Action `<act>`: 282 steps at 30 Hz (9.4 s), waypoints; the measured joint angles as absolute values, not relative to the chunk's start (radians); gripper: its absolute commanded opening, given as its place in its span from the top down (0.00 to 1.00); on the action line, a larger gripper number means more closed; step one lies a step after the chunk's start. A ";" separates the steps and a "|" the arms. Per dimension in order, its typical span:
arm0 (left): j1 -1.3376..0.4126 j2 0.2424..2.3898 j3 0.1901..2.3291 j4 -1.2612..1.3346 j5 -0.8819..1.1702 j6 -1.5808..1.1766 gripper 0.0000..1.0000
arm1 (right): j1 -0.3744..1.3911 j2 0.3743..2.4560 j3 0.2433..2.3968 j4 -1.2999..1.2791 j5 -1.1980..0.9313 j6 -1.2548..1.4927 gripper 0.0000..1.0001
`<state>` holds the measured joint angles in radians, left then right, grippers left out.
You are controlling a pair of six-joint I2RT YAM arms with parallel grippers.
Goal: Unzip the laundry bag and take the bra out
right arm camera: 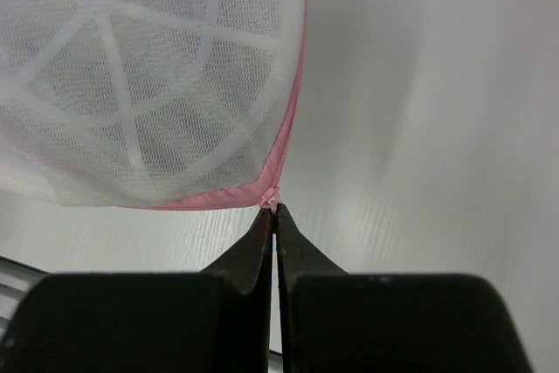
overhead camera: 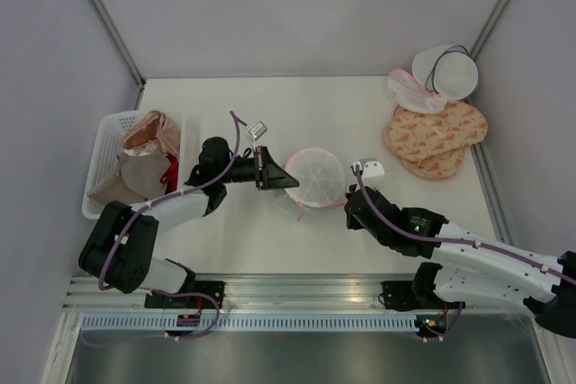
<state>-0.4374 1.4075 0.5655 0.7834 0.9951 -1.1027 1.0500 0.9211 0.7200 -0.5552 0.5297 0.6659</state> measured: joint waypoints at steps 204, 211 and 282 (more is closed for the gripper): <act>-0.643 1.113 0.495 0.208 0.363 -0.903 0.00 | 0.858 1.173 0.621 -0.118 -0.052 0.527 0.99; -0.671 1.184 0.442 0.289 0.337 -1.000 0.09 | 0.858 1.175 0.610 0.032 -0.263 0.528 1.00; -0.613 0.988 0.387 0.126 0.287 -0.860 0.00 | 0.911 1.360 0.643 0.191 -0.255 0.630 0.22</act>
